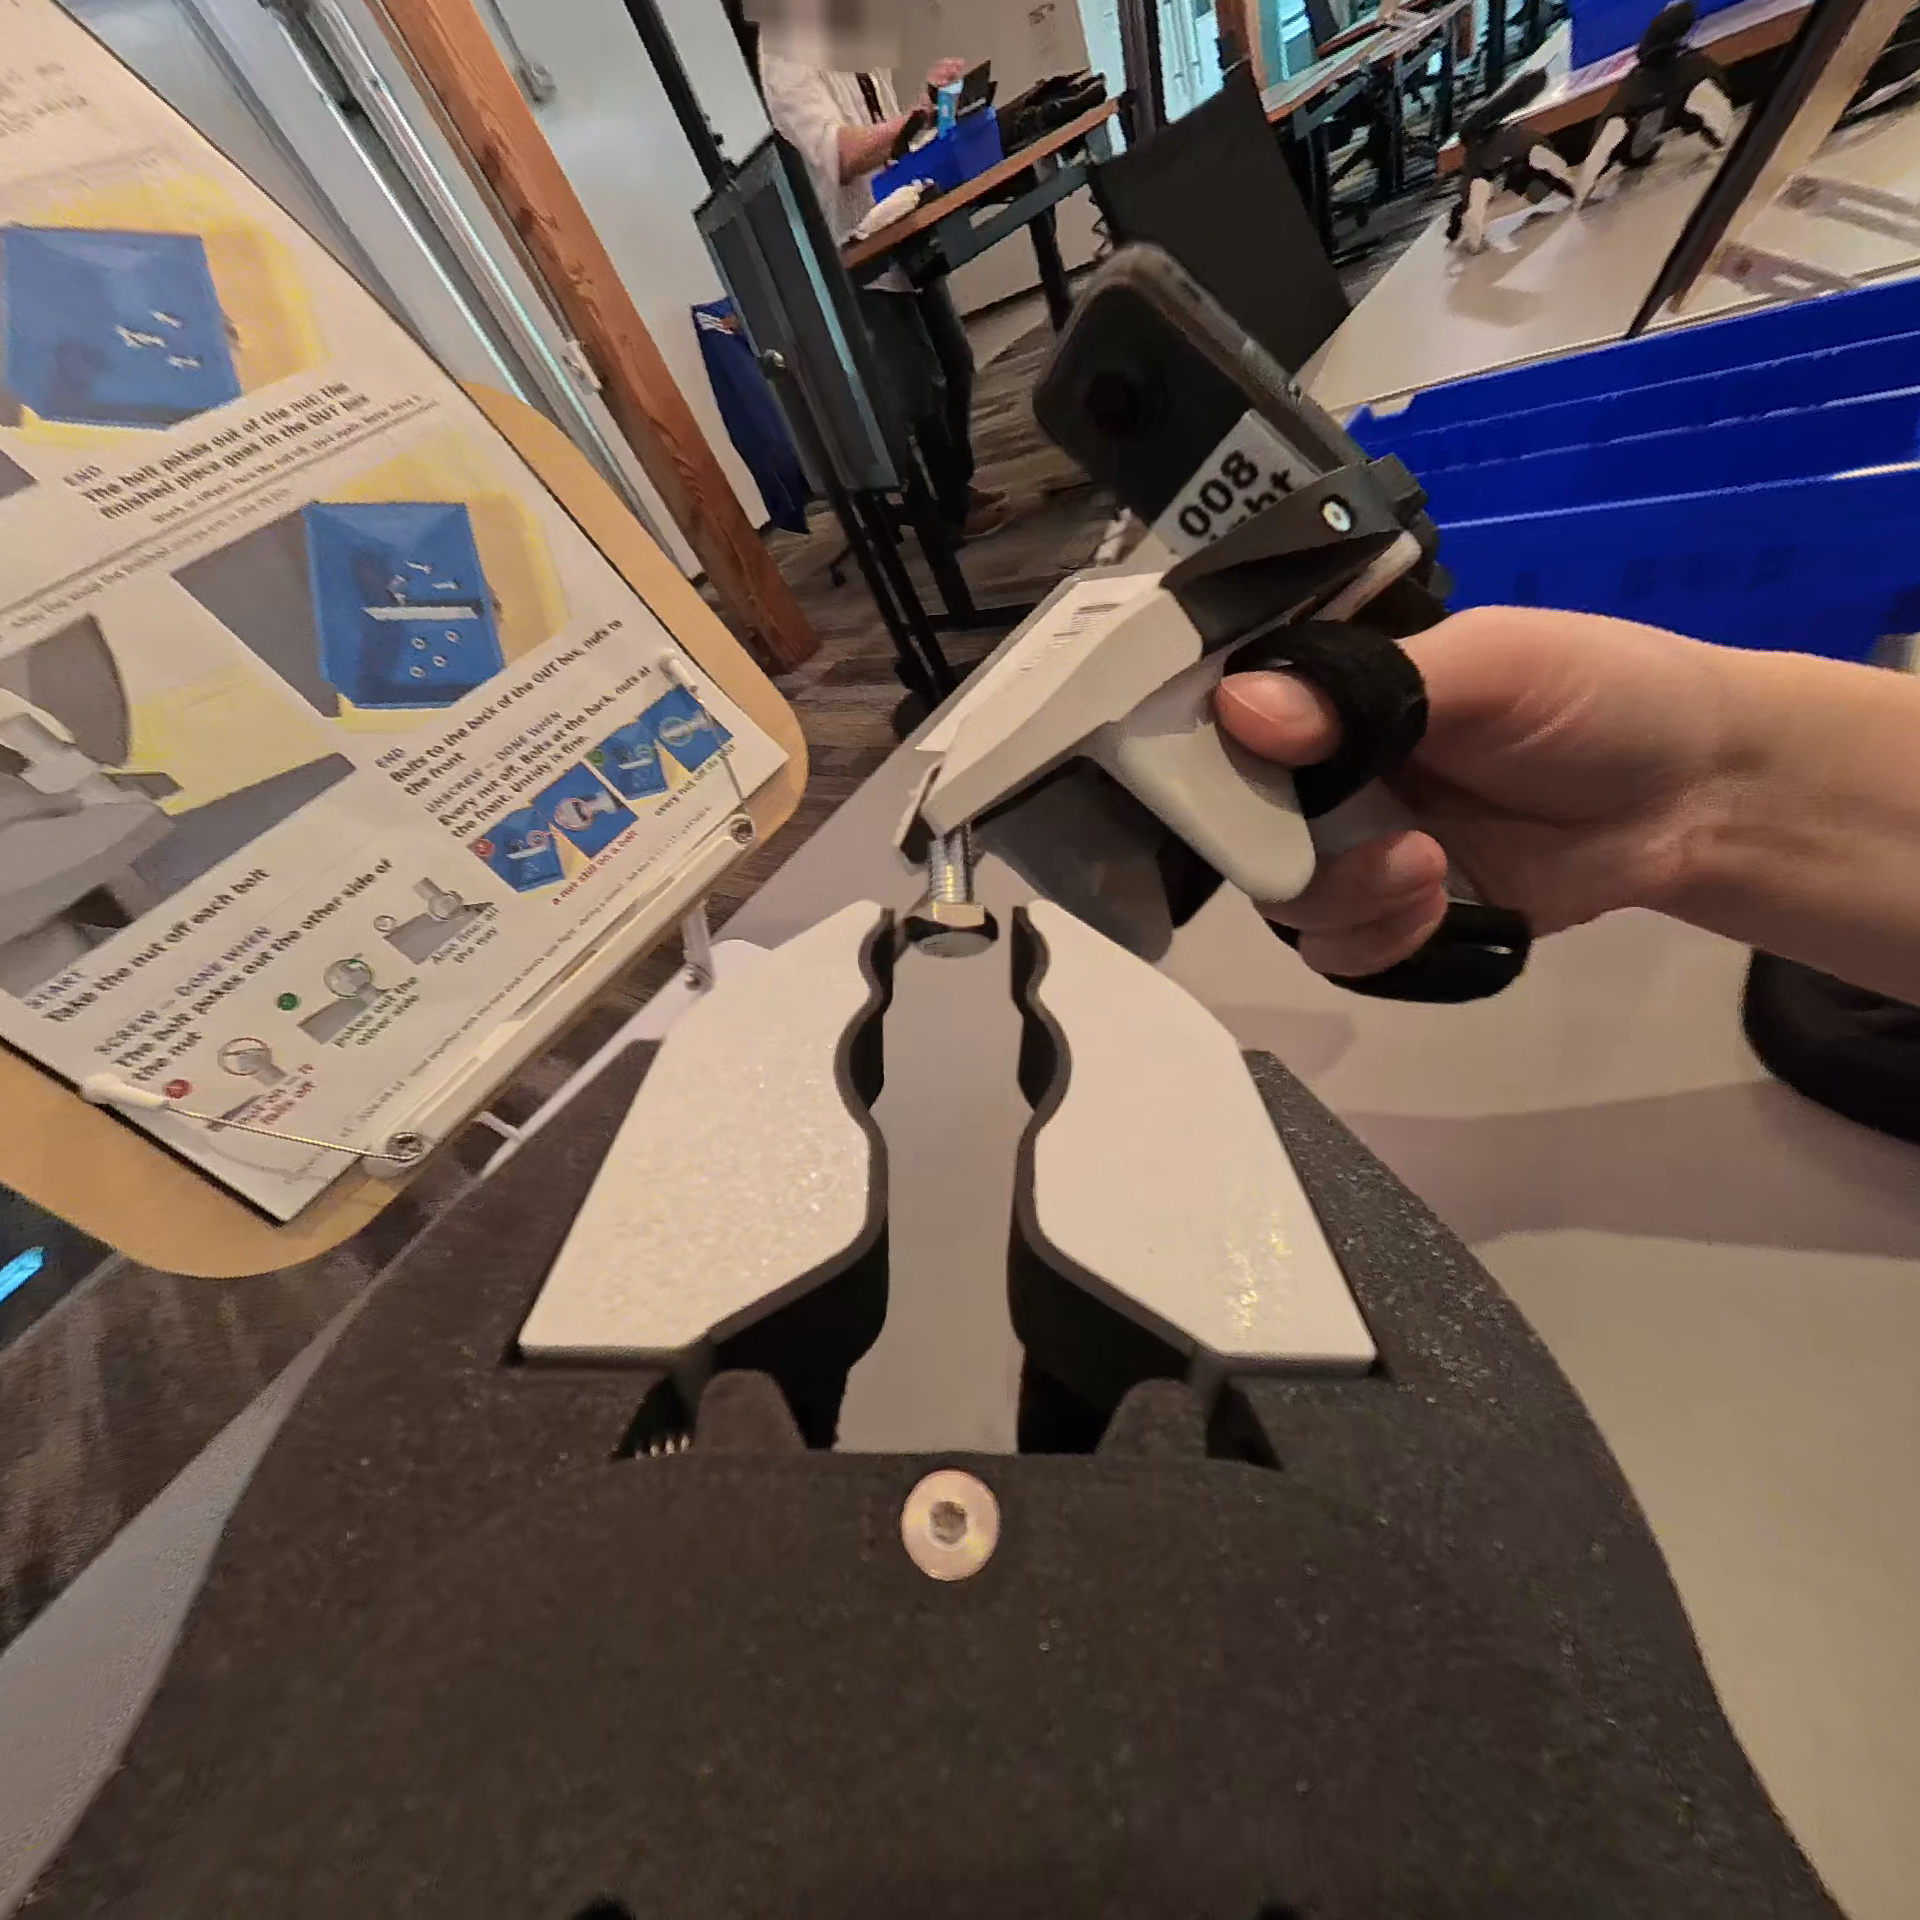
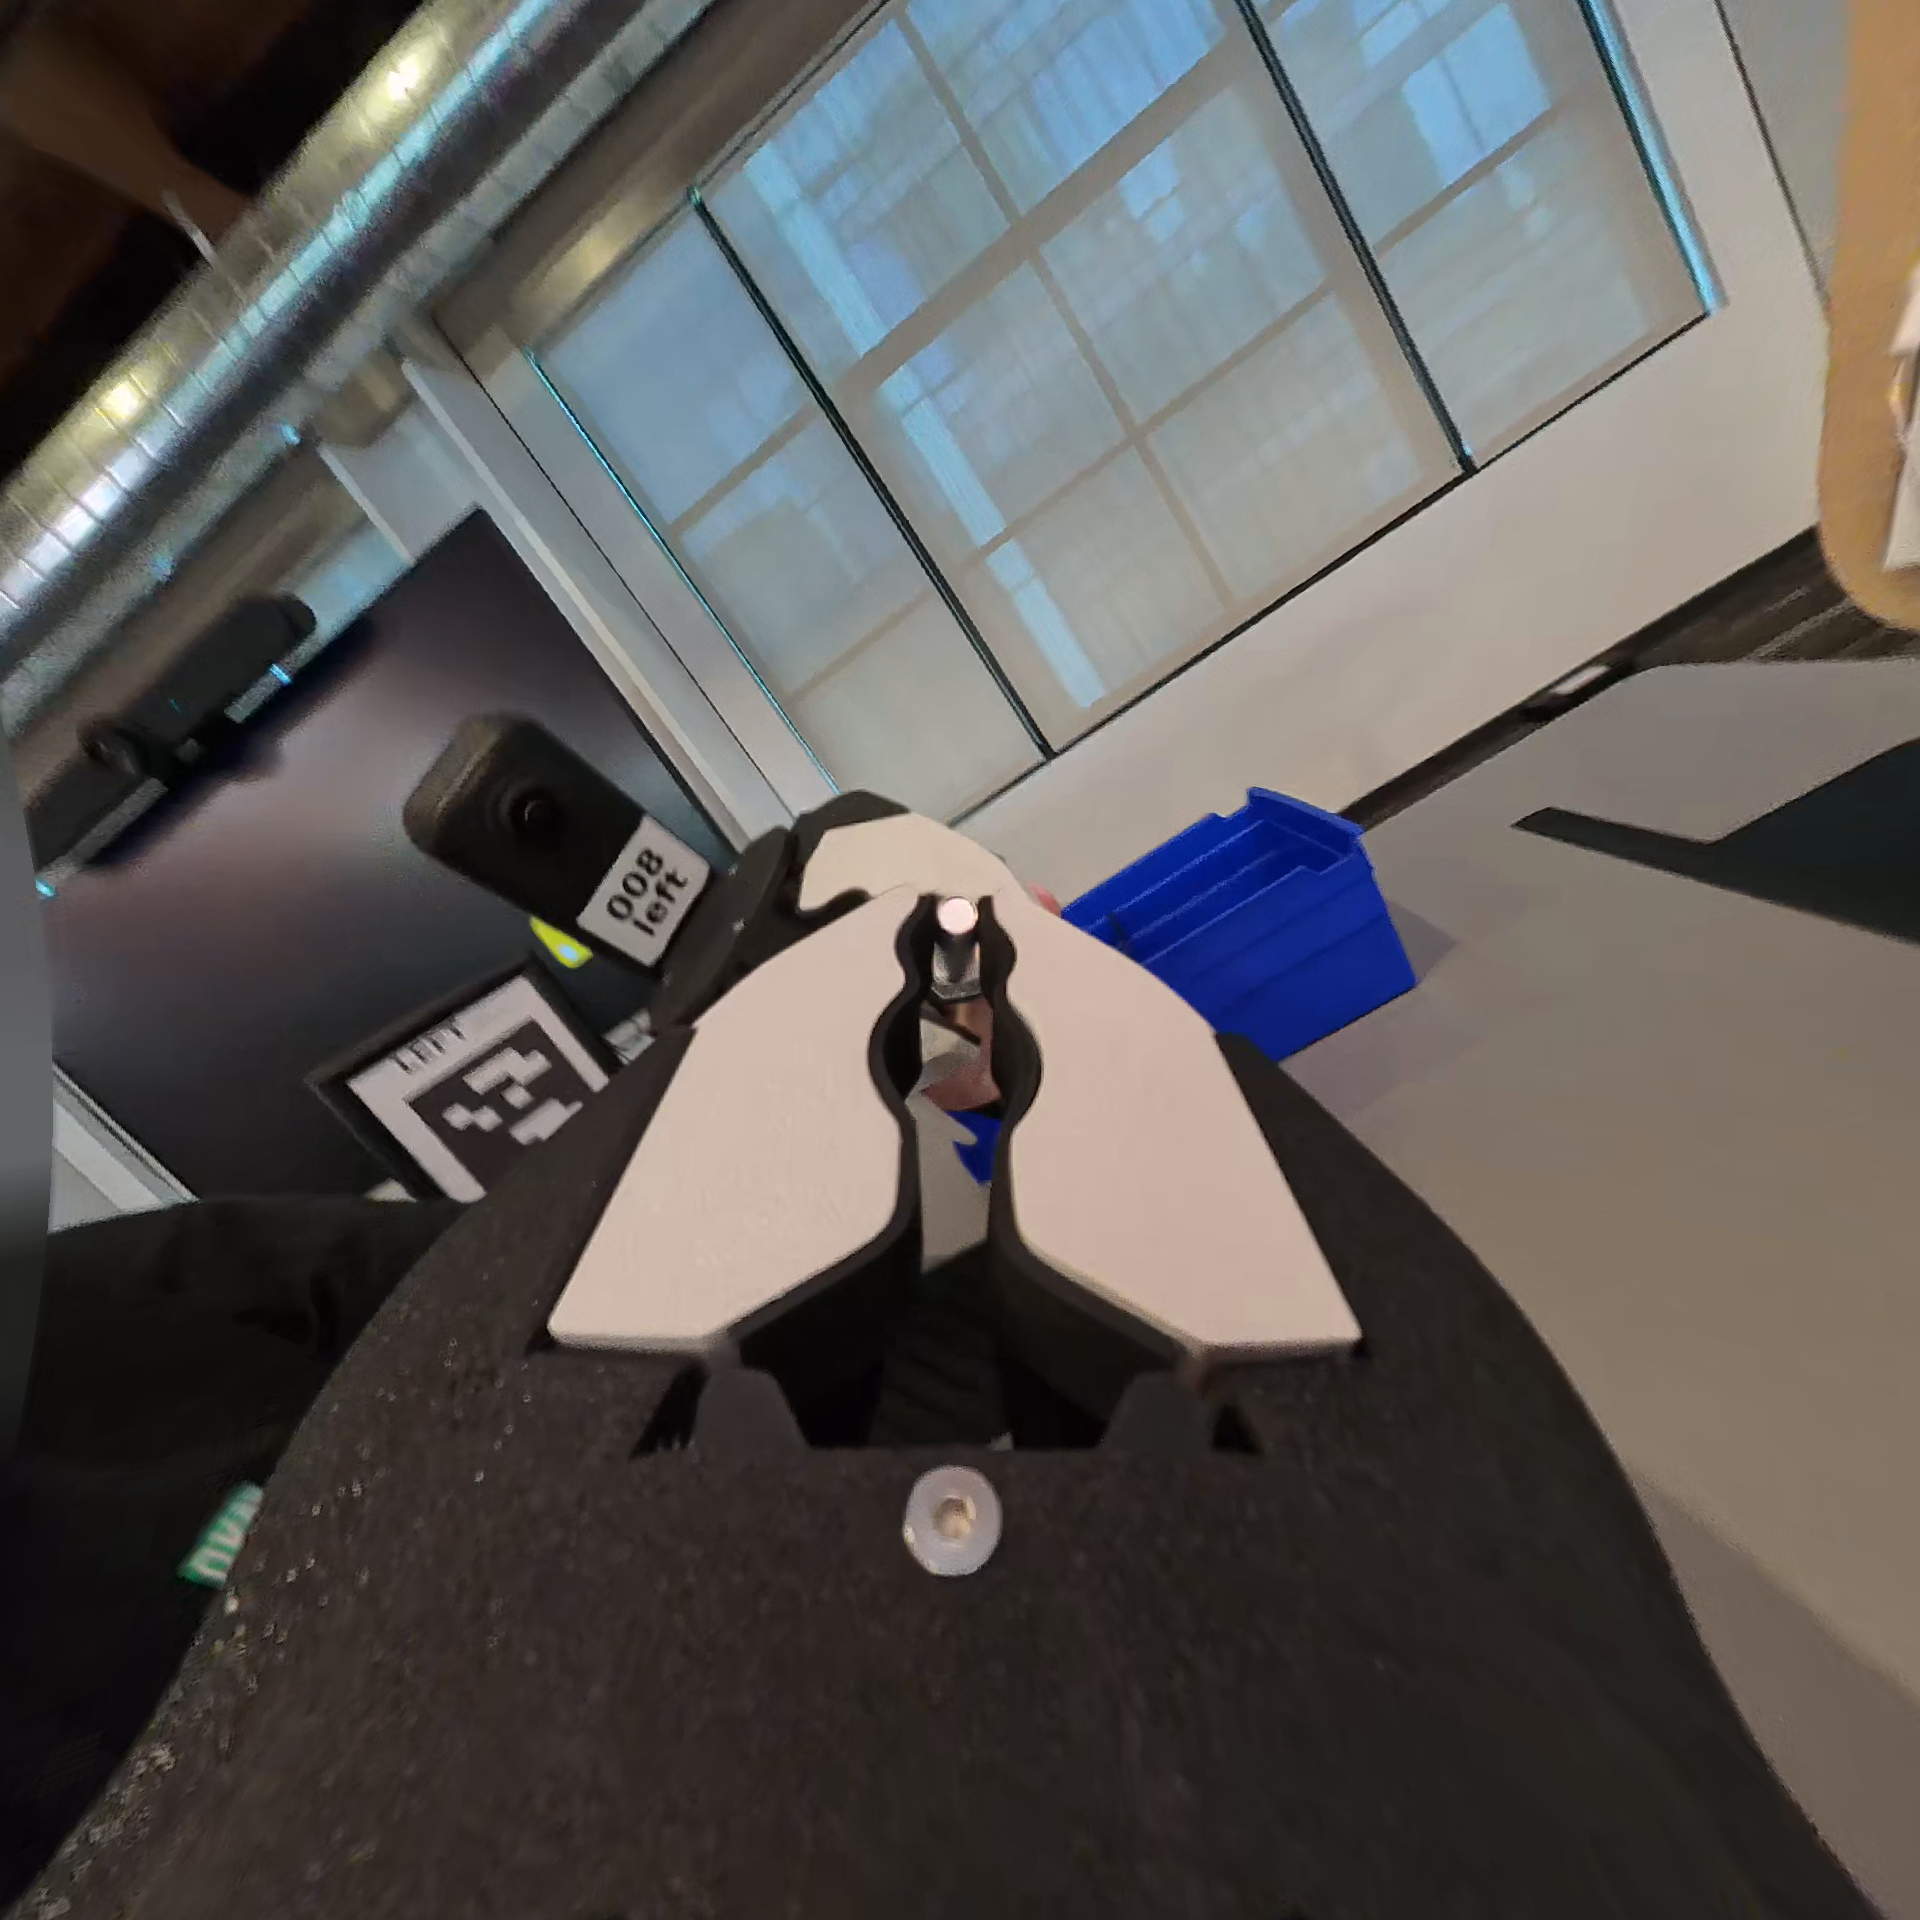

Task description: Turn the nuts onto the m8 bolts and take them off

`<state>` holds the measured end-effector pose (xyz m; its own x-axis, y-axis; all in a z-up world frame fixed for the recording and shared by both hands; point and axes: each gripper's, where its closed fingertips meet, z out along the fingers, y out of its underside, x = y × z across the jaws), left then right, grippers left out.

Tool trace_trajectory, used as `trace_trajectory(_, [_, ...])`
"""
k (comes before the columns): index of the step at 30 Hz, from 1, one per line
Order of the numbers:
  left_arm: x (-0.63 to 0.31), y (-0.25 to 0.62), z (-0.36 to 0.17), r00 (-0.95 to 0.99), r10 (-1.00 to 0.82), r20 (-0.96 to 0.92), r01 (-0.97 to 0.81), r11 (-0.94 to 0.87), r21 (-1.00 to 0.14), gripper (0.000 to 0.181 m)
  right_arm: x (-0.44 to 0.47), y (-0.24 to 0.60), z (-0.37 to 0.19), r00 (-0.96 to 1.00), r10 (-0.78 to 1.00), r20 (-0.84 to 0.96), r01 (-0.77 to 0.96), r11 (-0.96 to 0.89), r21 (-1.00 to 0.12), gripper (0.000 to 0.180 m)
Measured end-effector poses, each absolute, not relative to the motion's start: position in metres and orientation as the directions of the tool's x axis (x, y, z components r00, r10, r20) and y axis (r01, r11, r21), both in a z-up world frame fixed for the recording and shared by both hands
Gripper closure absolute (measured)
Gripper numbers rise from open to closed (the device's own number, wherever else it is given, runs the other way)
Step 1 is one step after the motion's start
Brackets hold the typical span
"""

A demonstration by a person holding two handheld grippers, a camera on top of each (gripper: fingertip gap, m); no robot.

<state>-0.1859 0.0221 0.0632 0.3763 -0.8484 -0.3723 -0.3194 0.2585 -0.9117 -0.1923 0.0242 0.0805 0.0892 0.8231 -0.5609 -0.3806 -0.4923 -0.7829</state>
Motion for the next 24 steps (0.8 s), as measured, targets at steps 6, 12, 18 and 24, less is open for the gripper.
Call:
trace_trajectory(6, [-0.185,0.013,0.065,0.312,-0.88,-0.358,-0.359,0.239,-0.902,0.153,-0.192,0.015,0.082,0.297,0.887,-0.353,-0.192,-0.306,-0.932,0.173])
trace_trajectory(12, [-0.178,-0.003,0.057,0.211,-0.956,-0.202,-0.395,0.106,-0.913,0.154,-0.191,0.007,0.072,0.389,0.883,-0.261,0.009,-0.287,-0.958,0.172])
trace_trajectory(18, [-0.176,-0.014,0.054,0.101,-0.994,0.035,-0.394,-0.072,-0.916,0.164,-0.189,-0.009,0.069,0.358,0.892,-0.276,0.099,-0.33,-0.939,0.172])
trace_trajectory(24, [-0.172,-0.019,0.051,0.04,-0.98,0.196,-0.405,-0.195,-0.893,0.165,-0.188,-0.013,0.063,0.334,0.883,-0.33,0.118,-0.386,-0.915,0.172])
